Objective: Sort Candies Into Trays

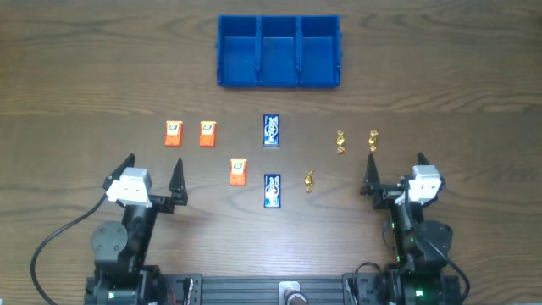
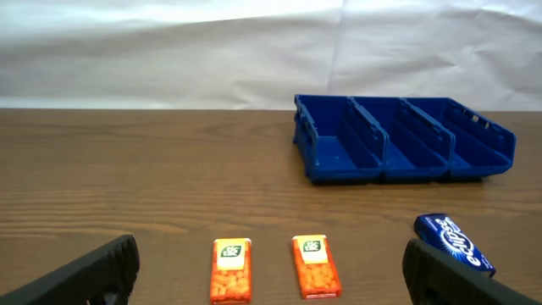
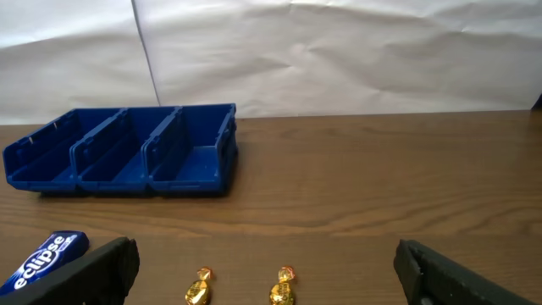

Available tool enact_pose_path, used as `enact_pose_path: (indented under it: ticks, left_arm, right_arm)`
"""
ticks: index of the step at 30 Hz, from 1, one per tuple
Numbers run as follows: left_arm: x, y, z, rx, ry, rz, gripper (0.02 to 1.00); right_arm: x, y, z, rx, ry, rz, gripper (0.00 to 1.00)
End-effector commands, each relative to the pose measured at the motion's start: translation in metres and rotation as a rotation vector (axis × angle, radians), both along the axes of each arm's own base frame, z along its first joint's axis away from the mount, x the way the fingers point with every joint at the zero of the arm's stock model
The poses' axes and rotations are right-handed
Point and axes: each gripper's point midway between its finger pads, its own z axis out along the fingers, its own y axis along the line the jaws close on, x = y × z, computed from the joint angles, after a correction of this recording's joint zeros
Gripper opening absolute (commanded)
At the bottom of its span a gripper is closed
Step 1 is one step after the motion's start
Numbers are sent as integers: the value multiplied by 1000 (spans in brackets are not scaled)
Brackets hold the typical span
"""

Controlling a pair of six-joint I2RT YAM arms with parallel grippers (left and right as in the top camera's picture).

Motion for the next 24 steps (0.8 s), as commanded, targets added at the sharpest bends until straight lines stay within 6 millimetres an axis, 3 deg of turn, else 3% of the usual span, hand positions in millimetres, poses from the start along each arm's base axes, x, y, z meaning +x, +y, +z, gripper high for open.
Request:
enact_pose_path:
  ticks: [1,6,9,15,20,24]
  left_arm:
    - [-1,-2,-16,14,43,-15,998]
    - [1,12,-18,28,50,64,998]
    - [2,13,-9,13,21,71,996]
    - [5,20,36,25,64,112,998]
    - [33,31,52,73,293,179,998]
    - [65,28,42,101,479,162,998]
  right_arm:
    - [0,-2,-1,-16,1,-8,998]
    - [0,-2,-1,-16,1,-8,998]
    - [0,-2,-1,-16,1,-8,998]
    - [0,-2,-1,-16,1,-9,998]
    - [0,-2,-1,-16,1,-8,1000]
    - [0,-2,-1,-16,1,-8,998]
